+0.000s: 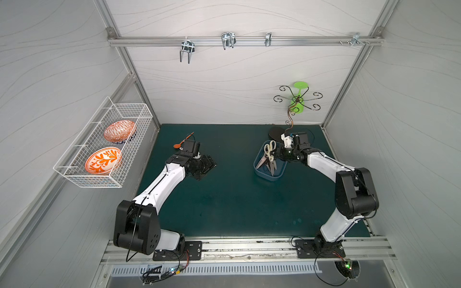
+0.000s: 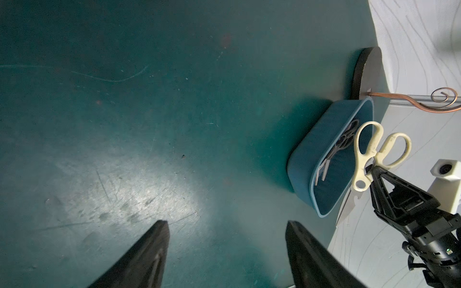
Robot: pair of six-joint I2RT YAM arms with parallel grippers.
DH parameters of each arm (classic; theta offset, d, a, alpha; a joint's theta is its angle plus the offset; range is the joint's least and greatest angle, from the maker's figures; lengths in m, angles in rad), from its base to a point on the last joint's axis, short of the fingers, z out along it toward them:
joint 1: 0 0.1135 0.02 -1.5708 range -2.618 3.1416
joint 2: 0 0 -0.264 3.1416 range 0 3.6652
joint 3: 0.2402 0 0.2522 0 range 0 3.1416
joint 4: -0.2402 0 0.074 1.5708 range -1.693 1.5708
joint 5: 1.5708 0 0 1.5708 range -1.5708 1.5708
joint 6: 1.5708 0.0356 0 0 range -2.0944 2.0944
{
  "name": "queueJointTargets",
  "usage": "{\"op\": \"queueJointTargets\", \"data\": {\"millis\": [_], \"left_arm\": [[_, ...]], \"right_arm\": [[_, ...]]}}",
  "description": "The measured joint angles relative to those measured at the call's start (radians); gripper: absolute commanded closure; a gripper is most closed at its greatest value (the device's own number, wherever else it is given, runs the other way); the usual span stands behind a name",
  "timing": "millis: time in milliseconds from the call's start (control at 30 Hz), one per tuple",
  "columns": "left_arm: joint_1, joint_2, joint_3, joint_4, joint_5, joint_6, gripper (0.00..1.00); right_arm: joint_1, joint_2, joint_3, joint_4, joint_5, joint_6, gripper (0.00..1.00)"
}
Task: Put the scissors into the storage box
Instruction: Place the scissors in the storage box.
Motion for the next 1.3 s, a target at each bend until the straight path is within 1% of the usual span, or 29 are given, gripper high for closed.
{"op": "queueJointTargets", "data": {"millis": [133,167,267,333,400,467,667,700,767,867,933,1100,1300], "left_arm": [[0.01,0.0,-0.005,-0.018,-0.023,0.027,0.22],[0.015,0.0,-0.005,-0.021,-0.03,0.033,0.22],[0.048,0.0,-0.005,-0.021,-0.041,0.047,0.22],[0.085,0.0,-0.005,-0.018,-0.037,0.051,0.21],[0.123,0.0,-0.005,-0.014,-0.033,0.057,0.21],[0.151,0.001,-0.005,-0.014,-0.032,0.068,0.21],[0.177,0.005,-0.005,0.006,-0.055,0.138,0.21],[0.177,0.005,-0.005,0.019,-0.072,0.155,0.2],[0.178,0.005,-0.005,0.043,-0.106,0.191,0.2],[0.179,0.005,-0.005,0.072,-0.169,0.245,0.2],[0.186,0.008,-0.005,0.09,-0.2,0.27,0.21],[0.196,0.021,-0.005,0.117,-0.23,0.28,0.21],[0.197,0.021,-0.035,0.154,-0.247,0.279,0.21]], "right_arm": [[0.0,0.039,-0.015,0.011,0.016,0.0,1.0],[-0.001,0.053,-0.016,0.014,0.016,0.0,0.98],[-0.005,0.077,-0.018,0.036,0.008,0.01,0.78],[-0.007,0.077,-0.024,0.044,0.01,0.005,0.67],[-0.013,0.077,-0.034,0.046,0.02,-0.002,0.6],[-0.019,0.077,-0.039,0.043,0.029,-0.008,0.56],[-0.032,0.07,-0.031,0.018,0.052,-0.043,0.51],[-0.032,0.062,-0.031,0.007,0.062,-0.053,0.48],[-0.034,0.038,-0.029,-0.025,0.085,-0.074,0.47],[-0.048,-0.011,-0.006,-0.081,0.117,-0.111,0.47],[-0.069,-0.049,0.009,-0.101,0.116,-0.134,0.48],[-0.095,-0.087,0.028,-0.13,0.023,-0.152,0.49],[-0.039,-0.087,-0.051,-0.134,-0.114,-0.121,0.5]]}}
